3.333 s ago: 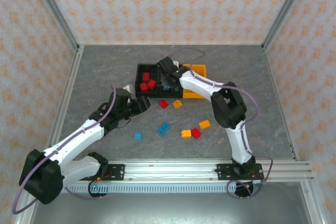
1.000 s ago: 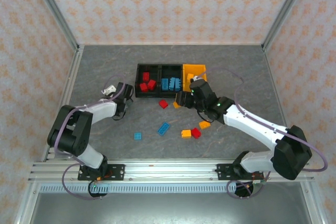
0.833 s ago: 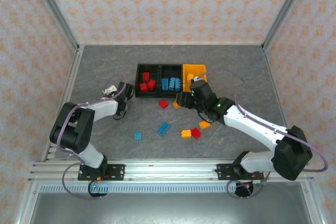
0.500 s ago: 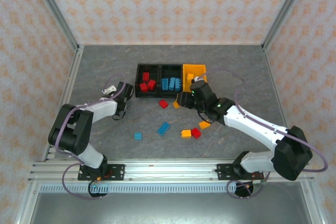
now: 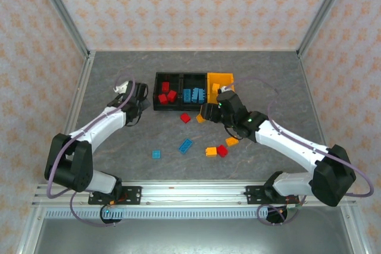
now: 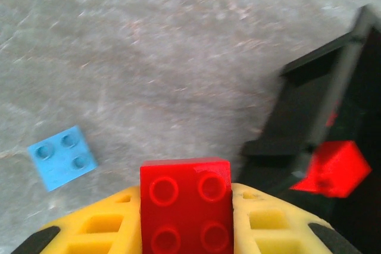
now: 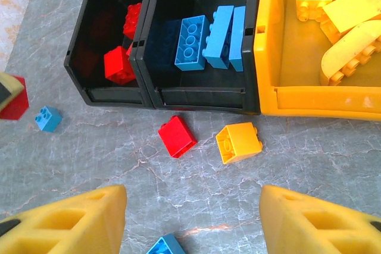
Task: Sort the legos into containers by color
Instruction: Place the lego in the container.
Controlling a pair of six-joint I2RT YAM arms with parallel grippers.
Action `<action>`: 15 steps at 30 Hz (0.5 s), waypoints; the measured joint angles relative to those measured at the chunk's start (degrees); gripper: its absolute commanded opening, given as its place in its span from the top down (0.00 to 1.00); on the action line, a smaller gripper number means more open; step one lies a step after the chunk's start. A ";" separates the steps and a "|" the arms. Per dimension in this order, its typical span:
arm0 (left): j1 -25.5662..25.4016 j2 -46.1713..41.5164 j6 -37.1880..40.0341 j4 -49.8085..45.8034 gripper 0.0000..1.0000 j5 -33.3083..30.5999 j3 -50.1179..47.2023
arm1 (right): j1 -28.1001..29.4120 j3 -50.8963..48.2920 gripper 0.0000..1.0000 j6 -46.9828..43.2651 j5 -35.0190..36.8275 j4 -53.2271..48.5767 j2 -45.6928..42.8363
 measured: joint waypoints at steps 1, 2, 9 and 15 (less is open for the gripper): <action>-0.11 0.70 0.31 -0.09 0.70 0.33 1.55 | 0.00 -0.04 0.40 0.02 0.00 0.00 -0.11; -0.35 1.70 0.50 -0.26 0.70 0.57 3.43 | 0.00 -0.13 0.40 0.02 0.00 0.02 -0.33; -4.02 12.68 3.19 -1.31 0.71 2.99 17.25 | 0.00 -2.32 0.40 0.66 0.02 0.46 -3.02; -6.05 23.85 5.29 -2.84 0.71 4.48 28.04 | 0.00 -4.13 0.40 1.57 0.02 0.63 -4.90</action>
